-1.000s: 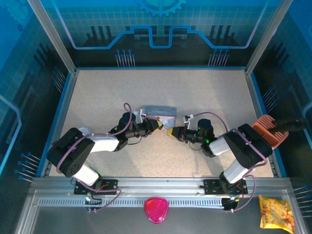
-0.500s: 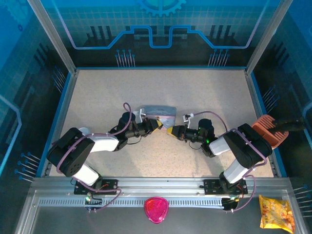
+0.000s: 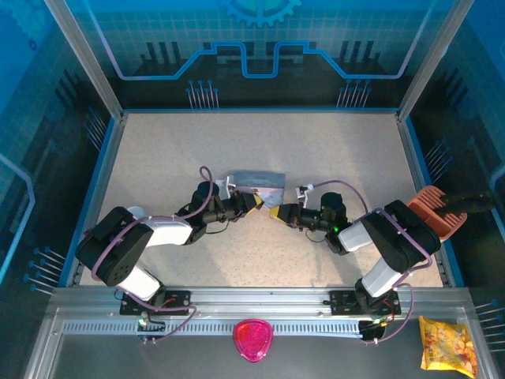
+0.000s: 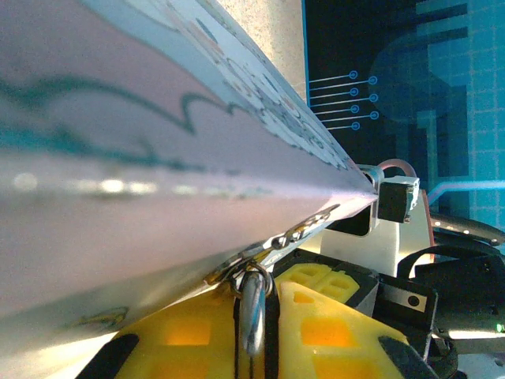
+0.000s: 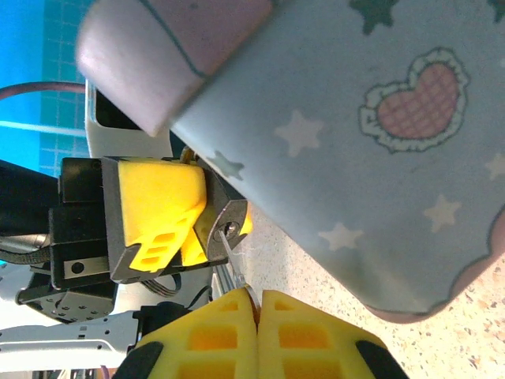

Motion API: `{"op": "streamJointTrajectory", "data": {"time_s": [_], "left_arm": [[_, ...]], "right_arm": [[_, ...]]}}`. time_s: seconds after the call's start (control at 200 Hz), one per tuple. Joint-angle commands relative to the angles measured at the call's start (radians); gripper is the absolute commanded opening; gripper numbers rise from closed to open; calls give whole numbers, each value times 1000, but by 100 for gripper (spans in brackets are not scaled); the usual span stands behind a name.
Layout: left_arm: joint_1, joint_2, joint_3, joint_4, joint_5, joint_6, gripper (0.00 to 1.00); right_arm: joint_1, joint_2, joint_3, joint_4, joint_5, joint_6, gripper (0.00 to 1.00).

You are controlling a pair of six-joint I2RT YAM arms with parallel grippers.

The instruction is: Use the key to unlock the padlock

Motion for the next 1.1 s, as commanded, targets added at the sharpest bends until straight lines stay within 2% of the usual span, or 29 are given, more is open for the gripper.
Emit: {"op": "streamJointTrajectory", "data": {"time_s": [0.0,0.305,1.096], "left_arm": [[7,-3,28,70,48,-1,0],[5,-12,24,62,45,1,0],[-5,-22,19,72,46,0,0]], "right_arm": [[12,-20,8,-34,-4,-37,0],[16,-70,32,-105,3,-58,0],[27,-38,38,-69,17,-36,0]]}}
